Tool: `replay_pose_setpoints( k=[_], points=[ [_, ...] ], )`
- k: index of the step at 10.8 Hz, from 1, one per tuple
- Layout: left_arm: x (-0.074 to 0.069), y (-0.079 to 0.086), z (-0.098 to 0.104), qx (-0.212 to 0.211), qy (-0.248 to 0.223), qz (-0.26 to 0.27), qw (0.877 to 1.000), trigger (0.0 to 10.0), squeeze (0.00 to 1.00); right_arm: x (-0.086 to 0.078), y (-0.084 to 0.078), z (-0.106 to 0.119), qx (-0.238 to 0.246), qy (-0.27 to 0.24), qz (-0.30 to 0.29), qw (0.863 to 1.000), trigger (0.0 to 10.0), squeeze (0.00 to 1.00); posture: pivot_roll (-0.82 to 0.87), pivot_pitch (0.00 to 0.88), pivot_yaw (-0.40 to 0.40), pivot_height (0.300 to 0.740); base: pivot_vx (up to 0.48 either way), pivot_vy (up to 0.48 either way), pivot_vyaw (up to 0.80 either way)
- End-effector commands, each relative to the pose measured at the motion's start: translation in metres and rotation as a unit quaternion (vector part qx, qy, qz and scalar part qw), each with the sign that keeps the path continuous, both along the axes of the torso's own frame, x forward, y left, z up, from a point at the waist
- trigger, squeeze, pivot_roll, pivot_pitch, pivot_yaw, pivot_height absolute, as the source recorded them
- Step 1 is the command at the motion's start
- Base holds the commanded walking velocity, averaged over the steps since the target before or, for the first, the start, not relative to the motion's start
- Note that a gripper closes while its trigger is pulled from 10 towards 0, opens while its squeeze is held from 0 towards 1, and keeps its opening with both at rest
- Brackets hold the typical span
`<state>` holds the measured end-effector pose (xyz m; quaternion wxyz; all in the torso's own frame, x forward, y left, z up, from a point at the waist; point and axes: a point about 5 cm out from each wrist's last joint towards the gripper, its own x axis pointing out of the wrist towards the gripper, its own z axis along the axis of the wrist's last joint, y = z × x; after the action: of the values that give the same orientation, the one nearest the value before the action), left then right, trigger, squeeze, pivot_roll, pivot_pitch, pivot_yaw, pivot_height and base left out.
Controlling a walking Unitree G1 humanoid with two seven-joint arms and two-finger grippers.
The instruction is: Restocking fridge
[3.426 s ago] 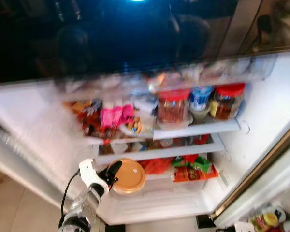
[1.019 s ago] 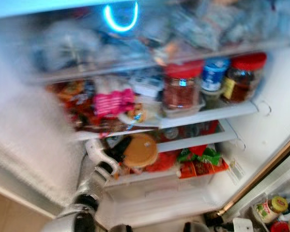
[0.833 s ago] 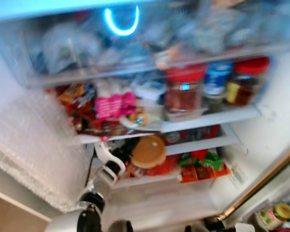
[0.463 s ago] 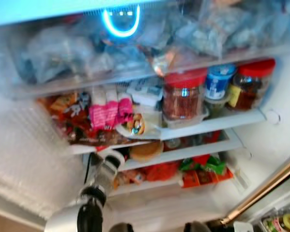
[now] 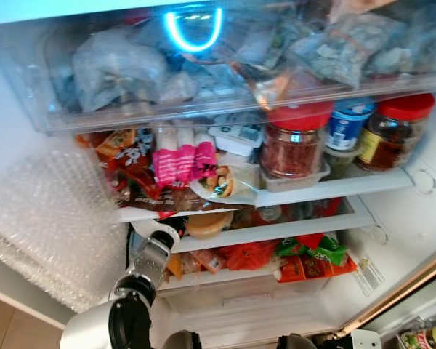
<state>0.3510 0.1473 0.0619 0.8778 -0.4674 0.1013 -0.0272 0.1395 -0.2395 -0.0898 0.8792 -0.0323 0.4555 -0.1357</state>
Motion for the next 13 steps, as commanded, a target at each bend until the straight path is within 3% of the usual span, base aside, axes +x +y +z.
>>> replay_pose_setpoints(
  k=[1,4,5,6,13],
  points=[
    [0.003,-0.001,0.003,-0.019,0.007,0.013,1.000,10.0,0.00,-0.005,-0.004,-0.001,-0.005,0.004,-0.006,1.000,10.0,0.00,-0.04,0.049,0.046,0.641,0.000,0.000,0.00],
    [0.007,-0.017,0.008,0.009,0.003,-0.029,1.000,10.0,0.00,-0.006,-0.003,-0.001,-0.004,0.005,-0.005,1.000,10.0,0.00,-0.04,0.054,0.046,0.641,0.000,0.000,0.00],
    [0.006,-0.020,0.008,0.017,0.006,-0.039,0.999,10.0,0.95,-0.006,-0.002,-0.001,-0.003,0.005,-0.006,1.000,10.0,0.00,-0.04,0.055,0.049,0.641,0.000,0.000,0.00],
    [0.006,-0.021,0.008,0.020,0.002,-0.045,0.999,10.0,1.00,-0.007,-0.002,-0.002,-0.002,0.005,-0.006,1.000,10.0,0.00,-0.04,0.057,0.050,0.641,0.000,0.000,0.00],
    [0.006,-0.014,0.008,0.006,-0.007,-0.038,0.999,10.0,1.00,-0.005,0.000,-0.002,0.004,0.004,-0.007,1.000,10.0,0.00,-0.04,0.048,0.059,0.641,0.000,0.000,0.00]
  ],
)
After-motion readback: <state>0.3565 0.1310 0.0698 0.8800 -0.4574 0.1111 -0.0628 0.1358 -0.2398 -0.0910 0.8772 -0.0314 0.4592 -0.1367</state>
